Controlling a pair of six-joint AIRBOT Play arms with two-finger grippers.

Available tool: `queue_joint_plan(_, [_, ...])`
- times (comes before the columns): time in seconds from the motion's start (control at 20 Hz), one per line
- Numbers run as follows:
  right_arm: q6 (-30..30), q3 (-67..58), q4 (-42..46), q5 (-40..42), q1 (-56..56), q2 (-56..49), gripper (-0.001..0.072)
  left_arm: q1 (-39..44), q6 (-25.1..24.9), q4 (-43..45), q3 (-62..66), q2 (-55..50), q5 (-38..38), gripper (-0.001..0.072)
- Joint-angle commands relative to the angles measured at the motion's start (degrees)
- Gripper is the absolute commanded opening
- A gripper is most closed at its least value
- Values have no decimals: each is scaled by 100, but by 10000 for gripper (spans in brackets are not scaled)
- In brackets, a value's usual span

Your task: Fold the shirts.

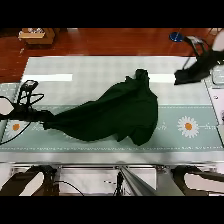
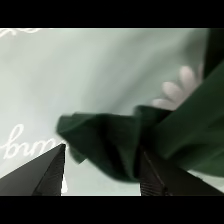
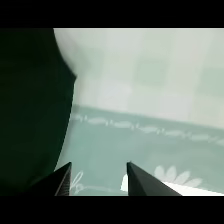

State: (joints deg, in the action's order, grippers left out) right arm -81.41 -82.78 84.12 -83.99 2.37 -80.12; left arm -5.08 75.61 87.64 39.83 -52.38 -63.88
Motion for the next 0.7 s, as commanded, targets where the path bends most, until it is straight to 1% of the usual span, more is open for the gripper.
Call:
queue_joint_plan(0.0, [234,1460,-431,391,463,868,427,-372,-205,428,4,-42,-310,537])
queue_joint_plan(0.1, [310,2159,-433,743,673,1292,427,-896,-424,208,4,-52,-304,532])
queue_joint_plan(0.2, [402,2702,-435,907,876,1596,427,-1480,-1045,-516,4,-92,-299,531])
queue_joint_plan(0.35, [597,3224,-546,931,1113,1773,427,-2337,-2011,-1738,4,-195,-267,524])
queue_joint_plan(0.4, [649,3322,-625,927,1161,1773,428,-2610,-2124,-2087,4,-251,-280,498])
queue_joint_plan(0.45, [693,3405,-697,984,1187,1773,427,-2868,-2124,-2413,4,-310,-302,498])
queue_joint_plan(0.5, [699,3458,-715,1051,1185,1773,427,-3032,-2251,-2653,7,-369,-398,498])
queue_joint_plan(0.55, [699,3480,-767,1108,1185,1773,427,-3106,-2361,-2802,4,-417,-503,498])
queue_joint_plan(0.65, [835,3482,-1054,1097,1185,1773,428,-3075,-2354,-2822,4,-476,-531,498])
